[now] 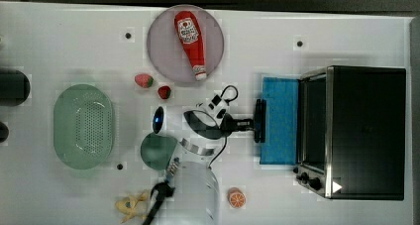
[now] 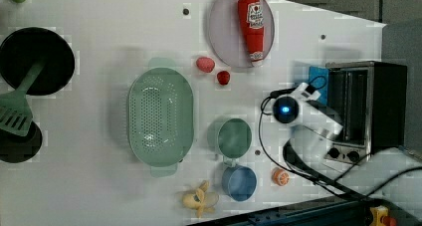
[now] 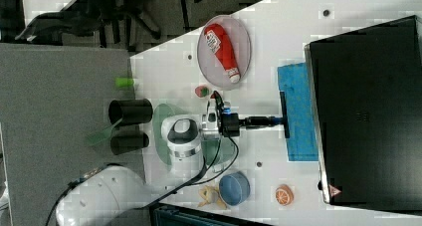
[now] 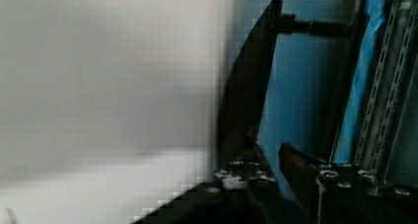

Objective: Flap open oven.

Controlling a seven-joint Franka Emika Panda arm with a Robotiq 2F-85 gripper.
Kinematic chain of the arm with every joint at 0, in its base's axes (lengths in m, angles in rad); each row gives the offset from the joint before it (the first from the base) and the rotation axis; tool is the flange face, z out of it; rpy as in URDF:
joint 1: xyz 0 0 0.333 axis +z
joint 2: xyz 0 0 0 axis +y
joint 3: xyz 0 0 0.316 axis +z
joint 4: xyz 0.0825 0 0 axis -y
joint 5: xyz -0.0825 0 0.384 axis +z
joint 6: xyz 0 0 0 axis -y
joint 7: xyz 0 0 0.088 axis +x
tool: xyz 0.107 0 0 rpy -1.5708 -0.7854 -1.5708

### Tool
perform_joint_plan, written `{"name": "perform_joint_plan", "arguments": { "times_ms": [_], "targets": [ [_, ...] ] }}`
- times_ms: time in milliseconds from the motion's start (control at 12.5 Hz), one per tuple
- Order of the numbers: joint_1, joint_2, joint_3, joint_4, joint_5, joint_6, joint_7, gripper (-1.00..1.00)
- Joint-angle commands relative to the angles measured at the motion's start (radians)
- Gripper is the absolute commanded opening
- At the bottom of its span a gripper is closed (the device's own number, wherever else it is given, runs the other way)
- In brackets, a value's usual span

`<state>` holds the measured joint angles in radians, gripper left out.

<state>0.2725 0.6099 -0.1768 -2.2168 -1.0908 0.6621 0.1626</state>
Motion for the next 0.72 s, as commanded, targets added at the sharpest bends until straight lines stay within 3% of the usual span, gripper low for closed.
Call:
{"name": "perform_joint_plan", "arguments": {
  "times_ms": [80, 480, 720],
  "targets": [
    [0.007, 0.023, -0.001, 0.04, -0.041, -0.01, 0.115, -0.65],
    [0.037, 0.028, 0.0, 0.07, -0.041, -0.032, 0.115, -0.65],
    [0.049, -0.071, 0.001, 0.095, 0.018, -0.03, 0.152, -0.65]
  ]
}}
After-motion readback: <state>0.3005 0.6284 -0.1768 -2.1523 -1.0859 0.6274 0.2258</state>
